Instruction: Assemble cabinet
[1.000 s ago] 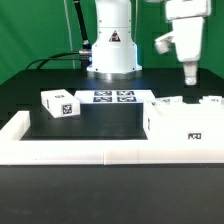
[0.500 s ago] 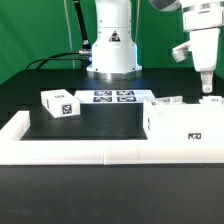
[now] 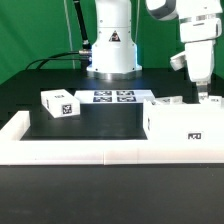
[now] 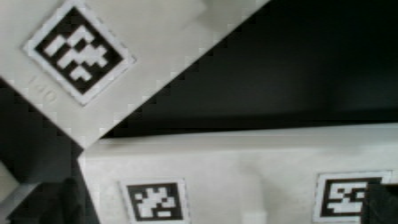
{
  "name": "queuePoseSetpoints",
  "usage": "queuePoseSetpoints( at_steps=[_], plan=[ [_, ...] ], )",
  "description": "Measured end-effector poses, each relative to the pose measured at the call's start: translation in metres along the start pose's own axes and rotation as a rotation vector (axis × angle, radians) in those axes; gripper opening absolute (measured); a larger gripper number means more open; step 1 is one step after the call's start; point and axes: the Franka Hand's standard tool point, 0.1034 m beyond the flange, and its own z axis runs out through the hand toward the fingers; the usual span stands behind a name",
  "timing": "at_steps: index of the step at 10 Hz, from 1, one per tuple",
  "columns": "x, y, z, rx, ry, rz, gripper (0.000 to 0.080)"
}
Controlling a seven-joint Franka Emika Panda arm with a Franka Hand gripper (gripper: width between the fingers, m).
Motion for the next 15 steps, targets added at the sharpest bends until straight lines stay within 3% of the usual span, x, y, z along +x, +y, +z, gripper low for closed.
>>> queuePoseSetpoints(
  at_steps=[2, 6, 8, 9, 11, 12, 13, 15],
  plan=[
    [0.01, -0.012, 0.006, 0.013, -0.001, -0.015, 0.0797],
    [0.014, -0.013, 0.015, 0.023, -0.002, -0.027, 0.0797],
    [0.014, -0.015, 0.017, 0.027, -0.004, -0.029, 0.0535],
    [0.014, -0.015, 0.017, 0.028, -0.004, -0.029, 0.0535],
    [0.014, -0.015, 0.017, 0.028, -0.004, -0.029, 0.0215],
    [0.014, -0.015, 0.017, 0.028, -0.004, -0.029, 0.0215],
    [0.015, -0.015, 0.016, 0.026, -0.003, -0.03, 0.0068],
    [0.015, -0.015, 0.016, 0.026, -0.003, -0.03, 0.0068]
  ],
)
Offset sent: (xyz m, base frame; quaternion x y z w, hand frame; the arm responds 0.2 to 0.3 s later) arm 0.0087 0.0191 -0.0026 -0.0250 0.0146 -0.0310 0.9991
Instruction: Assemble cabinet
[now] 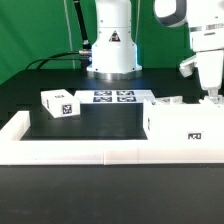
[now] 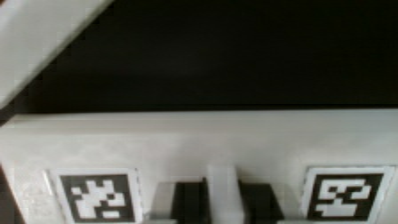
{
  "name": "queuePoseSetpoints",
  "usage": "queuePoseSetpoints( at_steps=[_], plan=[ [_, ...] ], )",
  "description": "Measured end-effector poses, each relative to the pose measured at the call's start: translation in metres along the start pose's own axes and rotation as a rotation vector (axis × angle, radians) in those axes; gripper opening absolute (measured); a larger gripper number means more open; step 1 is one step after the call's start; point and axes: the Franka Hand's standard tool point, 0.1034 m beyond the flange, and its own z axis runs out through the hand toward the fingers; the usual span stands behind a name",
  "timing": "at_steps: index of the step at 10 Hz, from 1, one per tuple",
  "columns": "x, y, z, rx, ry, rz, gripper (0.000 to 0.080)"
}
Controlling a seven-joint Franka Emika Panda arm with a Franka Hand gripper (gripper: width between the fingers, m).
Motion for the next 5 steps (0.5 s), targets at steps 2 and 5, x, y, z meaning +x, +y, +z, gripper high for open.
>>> queuePoseSetpoints(
  at_steps=[2, 5],
  plan=[
    [0.0, 0.0, -0.001, -0.001, 0.0, -0.001, 0.0068],
    [-0.019, 0.014, -0.033, -0.017, -0.043, -0.04, 0.0068]
  ],
)
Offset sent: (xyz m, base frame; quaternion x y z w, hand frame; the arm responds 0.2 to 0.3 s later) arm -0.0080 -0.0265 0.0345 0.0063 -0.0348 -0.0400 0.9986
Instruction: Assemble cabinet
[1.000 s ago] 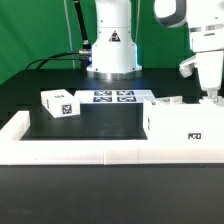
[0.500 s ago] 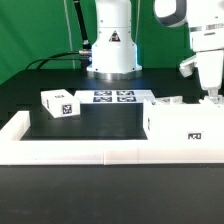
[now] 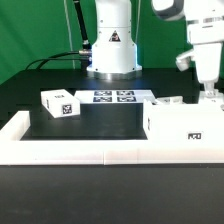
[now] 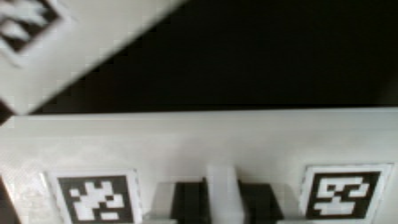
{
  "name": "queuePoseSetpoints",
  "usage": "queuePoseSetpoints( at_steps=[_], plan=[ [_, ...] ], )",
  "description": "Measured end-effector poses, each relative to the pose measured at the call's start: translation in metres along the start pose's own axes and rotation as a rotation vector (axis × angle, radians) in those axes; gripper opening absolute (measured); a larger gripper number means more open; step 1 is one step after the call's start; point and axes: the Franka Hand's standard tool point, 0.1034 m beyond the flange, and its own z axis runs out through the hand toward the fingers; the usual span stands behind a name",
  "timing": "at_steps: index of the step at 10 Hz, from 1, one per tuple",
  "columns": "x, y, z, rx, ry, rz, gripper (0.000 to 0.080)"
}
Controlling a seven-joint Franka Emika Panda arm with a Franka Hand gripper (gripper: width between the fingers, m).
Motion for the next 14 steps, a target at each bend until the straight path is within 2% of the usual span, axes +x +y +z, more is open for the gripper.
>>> queuePoseSetpoints(
  at_steps=[2, 3, 4, 8, 11, 14],
  plan=[
    [-0.023, 0.018, -0.014, -0.015, -0.017, -0.055, 0.0068],
    [-0.036, 0.03, -0.018, -0.026, -0.018, -0.087, 0.0068],
    [-0.045, 0.034, -0.017, -0.023, -0.02, -0.078, 0.0068],
    [-0.042, 0.031, -0.015, -0.019, -0.02, -0.074, 0.0069],
    [-0.042, 0.045, -0.011, -0.011, -0.029, -0.183, 0.0069],
    [-0.042, 0.047, -0.01, -0.003, -0.035, -0.186, 0.0069]
  ],
)
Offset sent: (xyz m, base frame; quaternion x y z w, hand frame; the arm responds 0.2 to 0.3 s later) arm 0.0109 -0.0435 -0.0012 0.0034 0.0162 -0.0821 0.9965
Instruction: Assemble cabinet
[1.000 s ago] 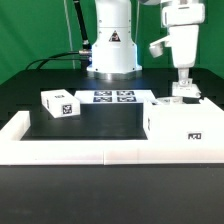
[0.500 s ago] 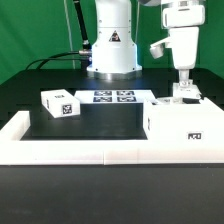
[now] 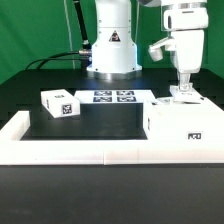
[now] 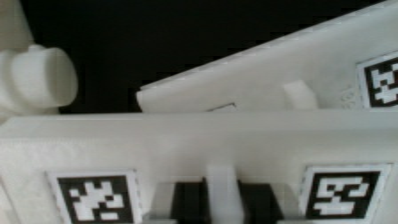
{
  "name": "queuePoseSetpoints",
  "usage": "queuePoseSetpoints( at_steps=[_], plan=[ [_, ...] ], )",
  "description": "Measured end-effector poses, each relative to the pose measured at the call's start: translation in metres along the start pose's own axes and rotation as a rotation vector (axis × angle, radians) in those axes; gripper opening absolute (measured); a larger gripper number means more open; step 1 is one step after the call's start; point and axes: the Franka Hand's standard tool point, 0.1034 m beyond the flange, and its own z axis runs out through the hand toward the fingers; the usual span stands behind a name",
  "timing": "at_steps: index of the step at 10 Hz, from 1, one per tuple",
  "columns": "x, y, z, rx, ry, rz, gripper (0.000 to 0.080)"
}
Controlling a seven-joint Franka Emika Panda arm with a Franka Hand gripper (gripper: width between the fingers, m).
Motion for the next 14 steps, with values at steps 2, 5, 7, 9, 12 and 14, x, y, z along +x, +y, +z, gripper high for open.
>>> queuePoseSetpoints(
  at_steps=[2, 5, 7, 9, 12, 14],
  plan=[
    [0.0, 0.003, 0.0, -0.001, -0.001, 0.001, 0.0069],
    [0.0, 0.015, -0.005, -0.008, -0.004, 0.008, 0.0069],
    [-0.001, 0.015, -0.004, -0.004, -0.007, 0.009, 0.0069],
    [-0.001, 0.015, -0.003, -0.002, -0.007, 0.011, 0.0069],
    [0.004, 0.014, -0.003, -0.003, -0.006, 0.036, 0.0069],
    [0.006, 0.016, -0.001, -0.001, -0.004, 0.036, 0.0069]
  ],
)
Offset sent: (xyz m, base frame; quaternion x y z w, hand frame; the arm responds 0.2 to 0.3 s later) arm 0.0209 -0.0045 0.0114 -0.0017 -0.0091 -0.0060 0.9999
